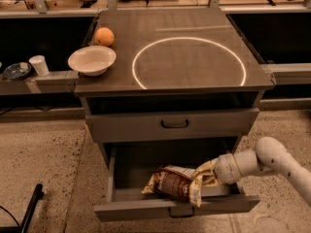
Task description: Place brown chip bag into middle drawer
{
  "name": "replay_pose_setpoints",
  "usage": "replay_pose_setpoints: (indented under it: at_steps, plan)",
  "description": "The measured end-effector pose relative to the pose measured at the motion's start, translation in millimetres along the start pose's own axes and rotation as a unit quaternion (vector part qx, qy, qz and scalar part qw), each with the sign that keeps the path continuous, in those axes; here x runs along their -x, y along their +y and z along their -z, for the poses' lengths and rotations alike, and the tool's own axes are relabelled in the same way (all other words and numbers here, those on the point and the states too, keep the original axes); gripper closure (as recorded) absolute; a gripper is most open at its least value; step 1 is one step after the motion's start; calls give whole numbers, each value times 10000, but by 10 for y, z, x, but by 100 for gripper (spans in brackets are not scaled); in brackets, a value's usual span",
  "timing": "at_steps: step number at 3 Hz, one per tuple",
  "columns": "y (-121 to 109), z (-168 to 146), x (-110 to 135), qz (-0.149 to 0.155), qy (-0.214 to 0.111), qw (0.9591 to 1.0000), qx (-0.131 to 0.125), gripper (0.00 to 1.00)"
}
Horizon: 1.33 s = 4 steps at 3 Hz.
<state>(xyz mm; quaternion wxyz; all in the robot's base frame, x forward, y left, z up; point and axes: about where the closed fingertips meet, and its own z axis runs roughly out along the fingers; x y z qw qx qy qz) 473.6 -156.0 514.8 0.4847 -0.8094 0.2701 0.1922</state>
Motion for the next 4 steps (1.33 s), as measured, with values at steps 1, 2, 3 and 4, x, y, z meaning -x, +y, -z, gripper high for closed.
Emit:
replay_pose_setpoints:
  at_steps: [1,2,3,4]
  plan:
    - [-122,81,23,17,102,9968,-798,35]
    - [-399,290,137,408,199,9867,-1561,12]
    - [-437,273,164,478,171,9863,-1567,0]
    - [-429,266,160,463,168,9867,-1552,0]
